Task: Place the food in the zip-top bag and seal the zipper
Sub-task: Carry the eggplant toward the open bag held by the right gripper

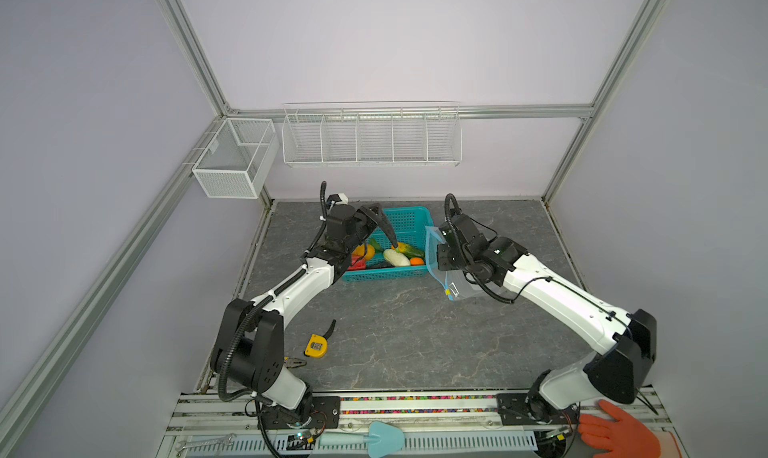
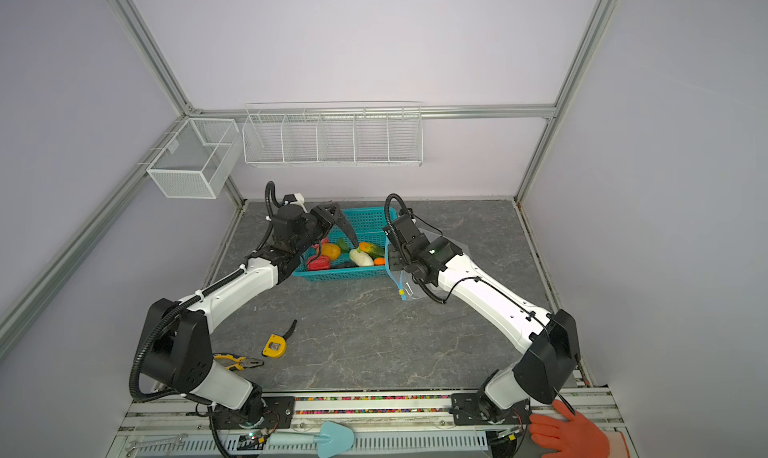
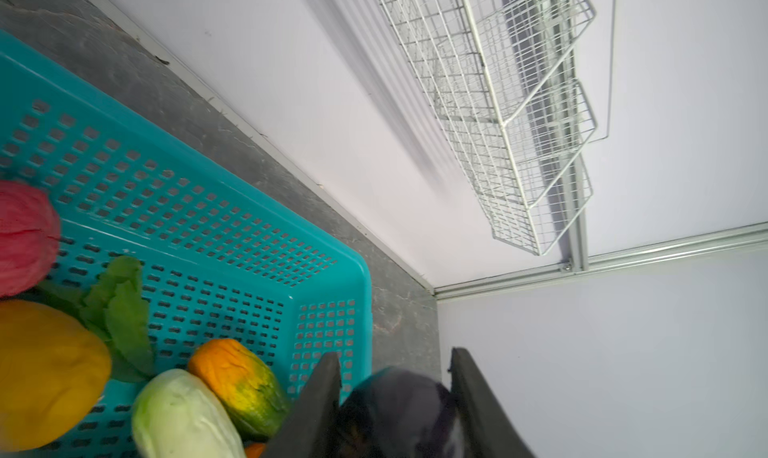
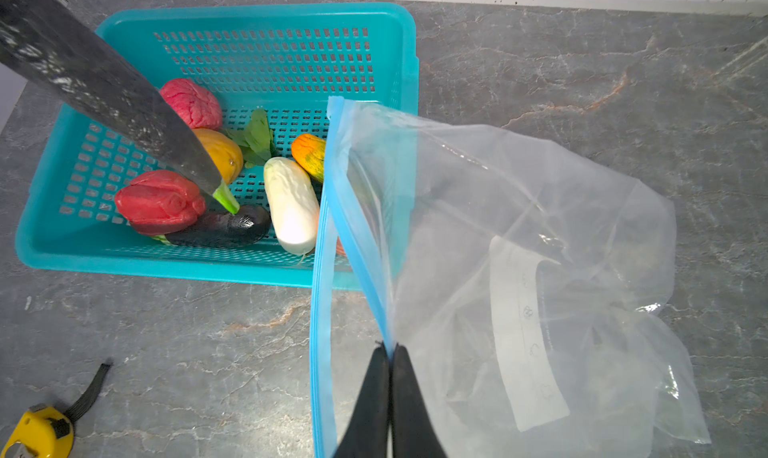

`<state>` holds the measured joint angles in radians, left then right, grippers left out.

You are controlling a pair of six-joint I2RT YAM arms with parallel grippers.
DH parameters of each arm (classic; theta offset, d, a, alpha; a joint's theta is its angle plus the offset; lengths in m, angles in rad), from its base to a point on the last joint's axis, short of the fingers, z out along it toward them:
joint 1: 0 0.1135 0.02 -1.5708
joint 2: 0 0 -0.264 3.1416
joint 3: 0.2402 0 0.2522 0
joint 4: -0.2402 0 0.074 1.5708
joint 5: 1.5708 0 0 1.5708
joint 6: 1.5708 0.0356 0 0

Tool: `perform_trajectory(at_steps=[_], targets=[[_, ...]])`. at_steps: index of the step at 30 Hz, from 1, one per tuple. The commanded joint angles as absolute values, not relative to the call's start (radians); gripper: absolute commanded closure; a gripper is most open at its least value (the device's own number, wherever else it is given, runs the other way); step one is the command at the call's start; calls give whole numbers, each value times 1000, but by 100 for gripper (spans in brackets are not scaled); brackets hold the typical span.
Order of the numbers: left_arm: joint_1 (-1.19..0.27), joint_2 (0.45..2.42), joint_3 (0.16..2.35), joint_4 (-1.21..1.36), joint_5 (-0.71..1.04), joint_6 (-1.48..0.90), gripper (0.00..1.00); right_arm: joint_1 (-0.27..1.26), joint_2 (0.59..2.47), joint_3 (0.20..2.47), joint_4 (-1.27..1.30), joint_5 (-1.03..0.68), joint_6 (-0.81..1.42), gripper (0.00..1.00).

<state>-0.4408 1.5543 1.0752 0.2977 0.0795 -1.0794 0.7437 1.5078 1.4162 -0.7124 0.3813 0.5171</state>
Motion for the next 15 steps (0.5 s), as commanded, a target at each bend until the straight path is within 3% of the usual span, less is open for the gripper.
perform_trajectory(at_steps=[1,15], targets=[[-455,1510,1051,472,133,-1187,87,730,1521,1449,-722,330,551,94],[-566,1472,915,777,166,-1246,87,697,1517,1441,-690,219,589,94]])
